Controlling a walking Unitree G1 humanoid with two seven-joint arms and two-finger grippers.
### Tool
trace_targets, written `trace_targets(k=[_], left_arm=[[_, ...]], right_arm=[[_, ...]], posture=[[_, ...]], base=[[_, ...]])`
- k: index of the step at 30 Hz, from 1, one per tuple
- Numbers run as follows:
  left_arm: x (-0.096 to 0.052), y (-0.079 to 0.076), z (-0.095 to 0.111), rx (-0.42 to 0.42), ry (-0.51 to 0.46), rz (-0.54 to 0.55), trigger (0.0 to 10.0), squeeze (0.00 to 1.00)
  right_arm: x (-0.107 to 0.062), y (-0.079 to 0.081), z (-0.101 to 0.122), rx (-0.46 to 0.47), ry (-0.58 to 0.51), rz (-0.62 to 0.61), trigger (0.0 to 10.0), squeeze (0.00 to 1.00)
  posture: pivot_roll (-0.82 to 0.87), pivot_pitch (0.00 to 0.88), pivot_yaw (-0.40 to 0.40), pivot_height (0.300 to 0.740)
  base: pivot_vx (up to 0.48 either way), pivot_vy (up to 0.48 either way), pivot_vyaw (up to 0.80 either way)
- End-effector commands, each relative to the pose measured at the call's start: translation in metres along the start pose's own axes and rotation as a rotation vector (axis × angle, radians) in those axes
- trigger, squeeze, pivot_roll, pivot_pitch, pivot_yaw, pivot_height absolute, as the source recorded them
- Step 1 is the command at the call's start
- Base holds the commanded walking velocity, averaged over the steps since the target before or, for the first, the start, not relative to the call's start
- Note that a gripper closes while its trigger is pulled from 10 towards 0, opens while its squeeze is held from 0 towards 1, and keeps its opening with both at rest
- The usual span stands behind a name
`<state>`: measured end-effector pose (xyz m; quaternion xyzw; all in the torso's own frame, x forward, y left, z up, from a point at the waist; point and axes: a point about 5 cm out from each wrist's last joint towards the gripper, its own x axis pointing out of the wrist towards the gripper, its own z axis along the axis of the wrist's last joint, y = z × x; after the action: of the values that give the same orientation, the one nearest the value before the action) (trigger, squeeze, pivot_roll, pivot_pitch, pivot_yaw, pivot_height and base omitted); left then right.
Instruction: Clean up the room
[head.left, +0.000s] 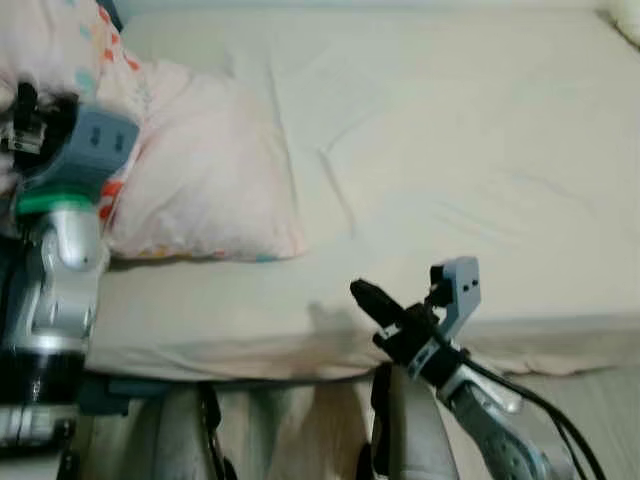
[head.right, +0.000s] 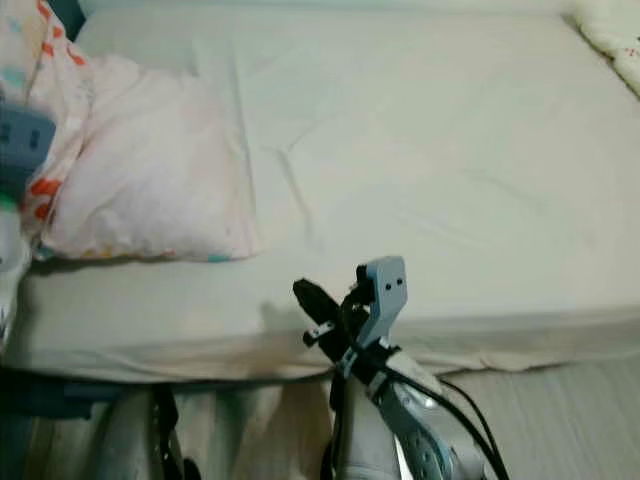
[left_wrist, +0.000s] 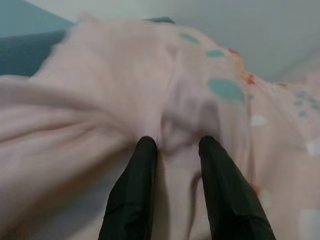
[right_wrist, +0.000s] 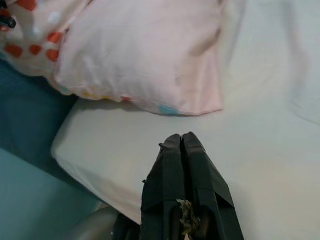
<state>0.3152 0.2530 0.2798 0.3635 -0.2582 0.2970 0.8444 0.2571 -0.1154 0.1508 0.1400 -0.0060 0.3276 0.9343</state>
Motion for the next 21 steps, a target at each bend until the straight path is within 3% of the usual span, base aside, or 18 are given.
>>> trace_targets(k=[1, 4, 5, 6, 7, 9, 10, 11, 12, 13, 14, 16, 17, 18, 19, 20, 21], left_arm=[[-0.002, 0.011, 0.008, -0.02, -0.042, 0.022, 10.0, 0.0], [-0.013, 0.015, 0.018, -0.073, -0.097, -0.01, 10.0, 0.0], [-0.022, 0.017, 0.026, -0.132, -0.119, -0.051, 10.0, 0.0], [-0.032, 0.015, 0.029, -0.247, -0.069, -0.105, 10.0, 0.0], [-0.032, 0.015, 0.029, -0.247, -0.069, -0.105, 10.0, 0.0], [-0.053, 0.003, 0.028, -0.582, 0.14, -0.269, 10.0, 0.0], [-0.061, -0.001, 0.033, -0.729, 0.189, -0.361, 10.0, 0.0], [-0.061, -0.001, 0.033, -0.729, 0.189, -0.361, 10.0, 0.0], [-0.068, -0.001, 0.038, -0.805, 0.207, -0.415, 10.0, 0.0], [-0.068, -0.001, 0.038, -0.805, 0.207, -0.415, 10.0, 0.0], [-0.071, -0.001, 0.042, -0.856, 0.213, -0.479, 10.0, 1.0], [-0.083, -0.011, 0.035, -0.776, 0.299, -0.571, 10.0, 1.0], [-0.083, -0.011, 0.035, -0.776, 0.299, -0.571, 10.0, 1.0], [-0.093, -0.018, 0.023, -0.744, 0.397, -0.585, 10.0, 1.0], [-0.093, -0.018, 0.023, -0.744, 0.397, -0.585, 10.0, 1.0], [-0.102, -0.027, 0.008, -0.787, 0.558, -0.559, 10.0, 1.0], [-0.102, -0.027, 0.008, -0.787, 0.558, -0.559, 10.0, 1.0]], right_arm=[[-0.004, -0.001, -0.006, 0.005, 0.029, -0.006, 10.0, 0.0], [-0.004, -0.001, -0.006, 0.007, 0.037, -0.001, 10.0, 0.0], [-0.003, -0.001, -0.007, 0.008, 0.042, 0.004, 10.0, 0.0], [-0.002, -0.001, -0.008, 0.008, 0.048, 0.009, 10.0, 0.0], [-0.002, -0.001, -0.008, 0.008, 0.048, 0.009, 10.0, 0.0], [0.002, -0.001, -0.008, 0.007, 0.051, 0.023, 10.0, 0.0], [0.003, -0.001, -0.008, 0.008, 0.051, 0.027, 10.0, 0.0], [0.003, -0.001, -0.008, 0.008, 0.051, 0.027, 10.0, 0.0], [0.004, -0.001, -0.008, 0.008, 0.051, 0.028, 10.0, 0.0], [0.004, -0.001, -0.008, 0.008, 0.051, 0.028, 10.0, 0.0], [0.004, -0.001, -0.009, 0.009, 0.053, 0.029, 10.0, 0.0], [0.004, -0.001, -0.012, 0.012, 0.057, 0.028, 10.0, 0.0], [0.004, -0.001, -0.012, 0.012, 0.057, 0.028, 10.0, 0.0], [0.004, -0.001, -0.013, 0.014, 0.059, 0.027, 10.0, 0.0], [0.004, -0.001, -0.013, 0.014, 0.059, 0.027, 10.0, 0.0], [0.004, -0.001, -0.013, 0.016, 0.059, 0.025, 10.0, 0.0], [0.004, -0.001, -0.013, 0.016, 0.059, 0.025, 10.0, 0.0]], posture=[[0.02, 0.216, 0.016, 0.536], [0.04, 0.224, 0.001, 0.536], [0.05, 0.226, -0.004, 0.536], [0.06, 0.227, -0.008, 0.536], [0.06, 0.227, -0.008, 0.536], [0.07, 0.226, -0.014, 0.536], [0.07, 0.226, -0.014, 0.536], [0.07, 0.226, -0.014, 0.536], [0.07, 0.226, -0.014, 0.536], [0.07, 0.226, -0.014, 0.536], [0.07, 0.224, -0.013, 0.536], [0.07, 0.224, -0.013, 0.536], [0.07, 0.224, -0.013, 0.536], [0.07, 0.219, -0.009, 0.536], [0.07, 0.219, -0.009, 0.536], [0.06, 0.217, -0.006, 0.536], [0.06, 0.217, -0.006, 0.536]], base=[[0.0, 0.0, 0.0], [0.0, 0.0, 0.0], [0.0, 0.0, 0.0], [0.0, 0.0, 0.0], [0.0, 0.0, 0.0], [0.0, 0.0, 0.0], [0.0, 0.0, 0.0], [0.0, 0.0, 0.0], [0.0, 0.0, 0.0], [0.0, 0.0, 0.0], [0.0, 0.0, 0.0], [0.0, 0.0, 0.0], [0.0, 0.0, 0.0], [0.0, 0.0, 0.0], [0.0, 0.0, 0.0], [0.0, 0.0, 0.0], [0.0, 0.0, 0.0]])
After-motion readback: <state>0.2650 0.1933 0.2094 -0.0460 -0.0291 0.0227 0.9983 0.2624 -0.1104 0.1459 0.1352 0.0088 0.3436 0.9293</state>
